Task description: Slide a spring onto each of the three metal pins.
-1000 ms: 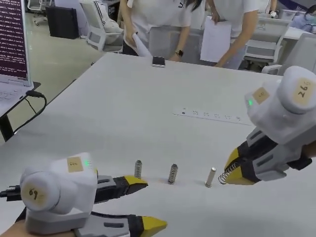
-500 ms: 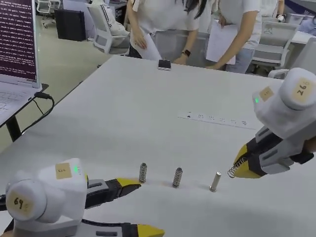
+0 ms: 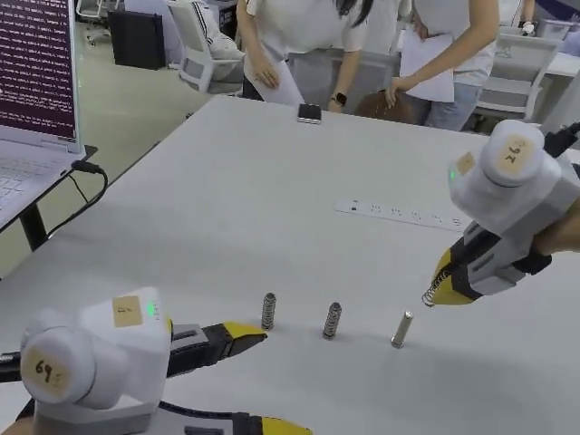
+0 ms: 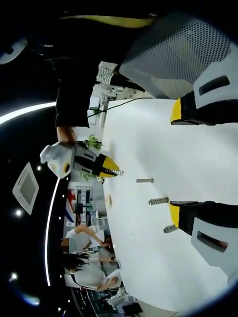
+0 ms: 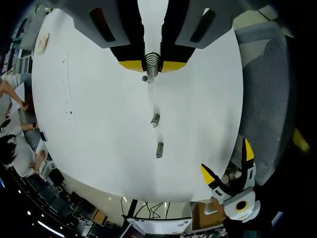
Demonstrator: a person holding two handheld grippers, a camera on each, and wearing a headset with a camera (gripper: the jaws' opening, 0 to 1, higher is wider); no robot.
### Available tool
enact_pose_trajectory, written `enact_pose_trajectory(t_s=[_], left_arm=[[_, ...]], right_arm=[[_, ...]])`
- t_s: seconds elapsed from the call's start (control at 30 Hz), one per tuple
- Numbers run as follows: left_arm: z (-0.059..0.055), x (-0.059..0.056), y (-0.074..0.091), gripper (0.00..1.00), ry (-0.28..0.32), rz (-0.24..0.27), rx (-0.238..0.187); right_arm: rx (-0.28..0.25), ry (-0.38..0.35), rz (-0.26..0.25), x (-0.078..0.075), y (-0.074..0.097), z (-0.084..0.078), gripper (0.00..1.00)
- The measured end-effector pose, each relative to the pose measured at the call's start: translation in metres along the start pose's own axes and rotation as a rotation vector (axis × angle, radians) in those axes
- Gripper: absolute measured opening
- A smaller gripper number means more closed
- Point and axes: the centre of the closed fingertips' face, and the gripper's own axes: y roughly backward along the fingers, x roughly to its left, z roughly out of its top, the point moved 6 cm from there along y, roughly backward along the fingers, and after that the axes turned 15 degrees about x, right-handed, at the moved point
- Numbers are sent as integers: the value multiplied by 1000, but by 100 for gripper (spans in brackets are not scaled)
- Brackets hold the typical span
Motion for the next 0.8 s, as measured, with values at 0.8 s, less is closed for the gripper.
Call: enact_pose_trajectory(t_s=[0.8], left_arm=[[2, 2, 1, 61, -3, 18, -14]], right_arm=[[67, 2, 73, -19, -42, 4, 9]])
